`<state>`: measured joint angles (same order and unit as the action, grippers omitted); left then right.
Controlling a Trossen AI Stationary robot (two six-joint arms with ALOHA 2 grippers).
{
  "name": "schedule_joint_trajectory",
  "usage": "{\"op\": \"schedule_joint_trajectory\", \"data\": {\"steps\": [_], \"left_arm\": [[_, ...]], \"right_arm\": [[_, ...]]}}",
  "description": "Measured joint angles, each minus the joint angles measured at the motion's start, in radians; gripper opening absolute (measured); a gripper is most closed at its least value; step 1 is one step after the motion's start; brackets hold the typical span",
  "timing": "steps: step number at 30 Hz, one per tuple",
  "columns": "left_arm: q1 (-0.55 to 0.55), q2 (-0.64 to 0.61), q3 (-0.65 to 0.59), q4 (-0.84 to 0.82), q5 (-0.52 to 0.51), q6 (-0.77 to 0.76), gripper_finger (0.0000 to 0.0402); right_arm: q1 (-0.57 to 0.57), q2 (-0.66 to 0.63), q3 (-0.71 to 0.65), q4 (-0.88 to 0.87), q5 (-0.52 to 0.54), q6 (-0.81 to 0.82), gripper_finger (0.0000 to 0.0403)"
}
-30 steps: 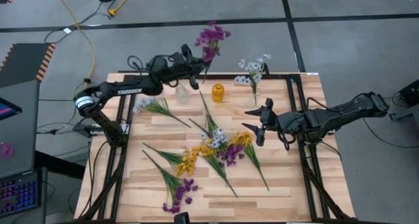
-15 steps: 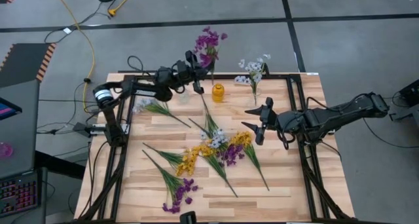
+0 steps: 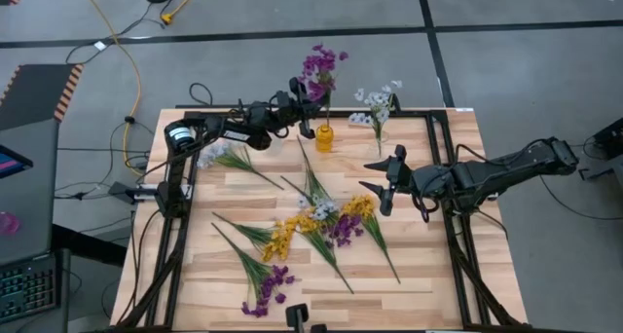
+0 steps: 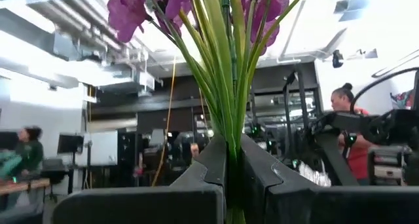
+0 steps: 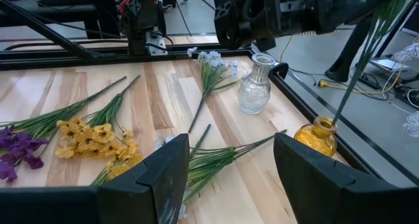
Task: Sort flowers into vase by color
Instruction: Put the top purple flowers into the yellow vase
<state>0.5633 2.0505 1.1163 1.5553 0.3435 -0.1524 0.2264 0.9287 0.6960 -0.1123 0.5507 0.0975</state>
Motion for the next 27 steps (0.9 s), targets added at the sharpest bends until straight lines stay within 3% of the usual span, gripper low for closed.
{"op": "schedule_joint_trajectory", "data": {"steps": [17,27], "left_arm": [[0.032,-0.001,-0.003,-0.020,0.072,-0.015,0.0000],[0.028,-0.002,-0.003,-0.149,0.097,0.028,0.0013]], "right_arm": [[0.000,0.000,0.000,0.000,0.000,0.000,0.0250],[0.000,0.000,0.000,0.000,0.000,0.000,0.0250]]}}
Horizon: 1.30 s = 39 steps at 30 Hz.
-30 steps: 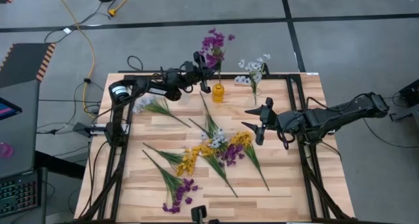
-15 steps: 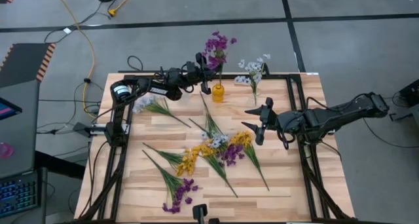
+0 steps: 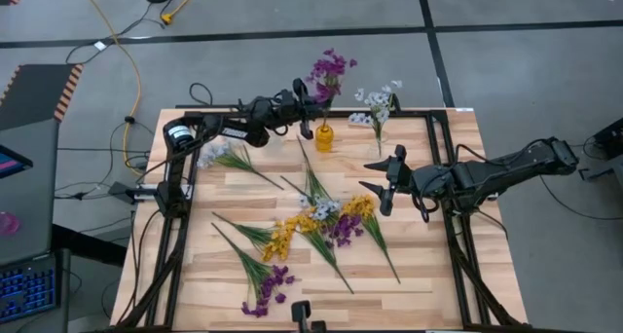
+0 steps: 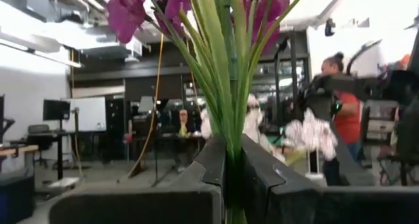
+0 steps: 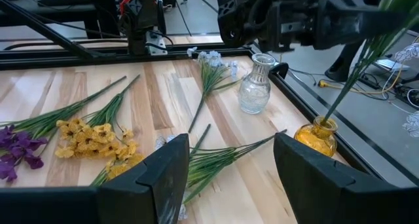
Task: Sort flowers into vase by color
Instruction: Put the top purple flowers into the yellow vase
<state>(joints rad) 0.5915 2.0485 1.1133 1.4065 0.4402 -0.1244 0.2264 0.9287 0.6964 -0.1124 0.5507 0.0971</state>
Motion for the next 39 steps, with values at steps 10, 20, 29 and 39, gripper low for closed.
{"op": "schedule_joint_trajectory", "data": {"steps": [10,20,29,39], "left_arm": [[-0.031,-0.001,0.000,-0.012,-0.008,0.120,0.0043],[-0.020,-0.001,0.000,-0.020,-0.009,0.071,0.0078],[-0.016,-0.001,0.000,-0.029,-0.007,0.060,0.0132],[0.052,-0.001,0.000,-0.035,0.169,-0.129,0.0208]], "right_arm": [[0.000,0.000,0.000,0.000,0.000,0.000,0.0250],[0.000,0.000,0.000,0.000,0.000,0.000,0.0250],[0.000,0.000,0.000,0.000,0.000,0.000,0.0250],[0.000,0.000,0.000,0.000,0.000,0.000,0.0250]]}}
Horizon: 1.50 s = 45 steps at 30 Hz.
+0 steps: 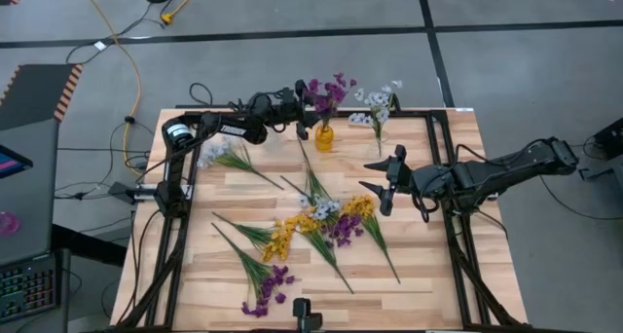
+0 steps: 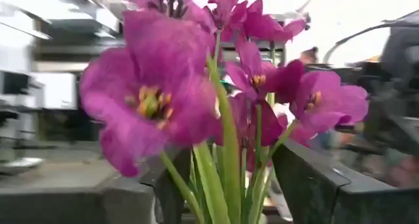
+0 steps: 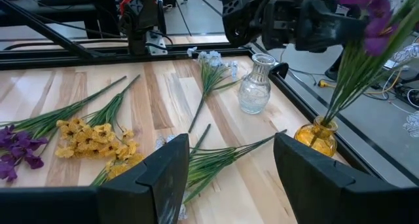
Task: Sort flowers into vase by color
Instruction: Put the top purple flowers into the yellow vase, then put the right yellow flowers into the left transparent vase
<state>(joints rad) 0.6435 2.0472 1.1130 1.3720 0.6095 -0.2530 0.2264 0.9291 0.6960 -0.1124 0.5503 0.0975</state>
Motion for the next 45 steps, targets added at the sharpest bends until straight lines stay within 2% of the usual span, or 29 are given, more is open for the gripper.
{"op": "schedule_joint_trajectory", "data": {"steps": [5,10,24,33,38,42,45], "left_arm": [[0.051,-0.002,0.000,0.001,0.151,-0.128,0.0239],[0.097,-0.010,0.000,0.003,0.228,-0.188,0.0242],[0.217,-0.011,0.000,0.014,0.476,-0.202,0.0240],[0.312,-0.011,0.000,0.016,0.527,-0.233,0.0240],[0.355,-0.016,0.000,0.091,0.593,-0.342,0.0240],[0.372,-0.056,0.000,0.166,0.650,-0.428,0.0240],[0.372,-0.103,0.000,0.190,0.679,-0.432,0.0240]], "right_arm": [[0.000,0.000,0.000,0.000,0.000,0.000,0.0250],[0.000,0.000,0.000,0.000,0.000,0.000,0.0250],[0.000,0.000,0.000,0.000,0.000,0.000,0.0250],[0.000,0.000,0.000,0.000,0.000,0.000,0.0250],[0.000,0.000,0.000,0.000,0.000,0.060,0.0250],[0.011,0.000,0.000,-0.001,-0.004,0.110,0.0250],[0.024,0.000,0.000,-0.001,-0.005,0.113,0.0250]]}}
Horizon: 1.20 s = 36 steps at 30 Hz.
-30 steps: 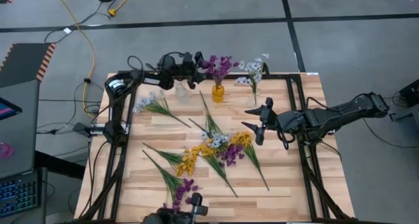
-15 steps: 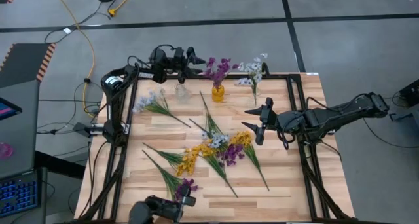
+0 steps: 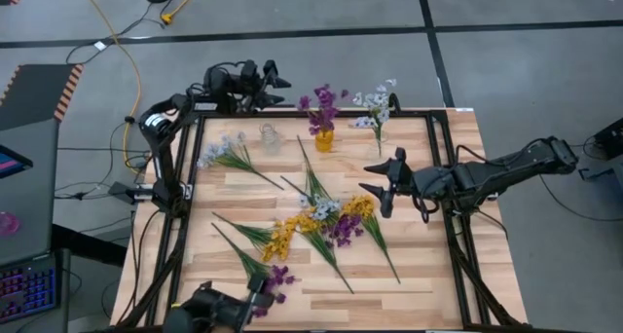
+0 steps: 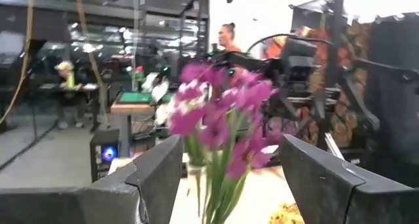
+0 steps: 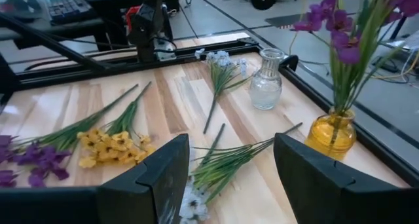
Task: Sort flowers into vase by color
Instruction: Put the right yellow flowers into the left transparent vase
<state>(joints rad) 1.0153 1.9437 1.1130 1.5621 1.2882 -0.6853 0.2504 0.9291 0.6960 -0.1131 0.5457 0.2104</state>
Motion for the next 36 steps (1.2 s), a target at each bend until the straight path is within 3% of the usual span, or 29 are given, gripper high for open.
{"op": "schedule_joint_trajectory", "data": {"steps": [6,11,16,29,36], "left_arm": [[0.000,-0.125,0.000,0.001,0.043,-0.007,0.0240],[0.000,-0.237,-0.022,-0.007,0.092,-0.042,0.0240],[0.002,-0.351,-0.121,-0.112,0.085,0.020,0.0240],[-0.031,-0.650,-0.471,-0.348,-0.140,0.240,0.0240],[-0.107,-0.897,-0.610,-0.748,-0.349,0.521,0.0240]], "right_arm": [[0.025,0.000,0.000,0.000,0.000,0.008,0.0249],[0.032,0.000,0.000,-0.031,-0.001,0.134,0.0249],[0.032,0.000,0.000,-0.134,-0.001,0.262,0.0249],[0.032,0.004,0.000,-0.259,-0.055,0.483,0.0248],[0.033,0.061,0.000,-0.269,-0.075,0.497,0.0248]]}}
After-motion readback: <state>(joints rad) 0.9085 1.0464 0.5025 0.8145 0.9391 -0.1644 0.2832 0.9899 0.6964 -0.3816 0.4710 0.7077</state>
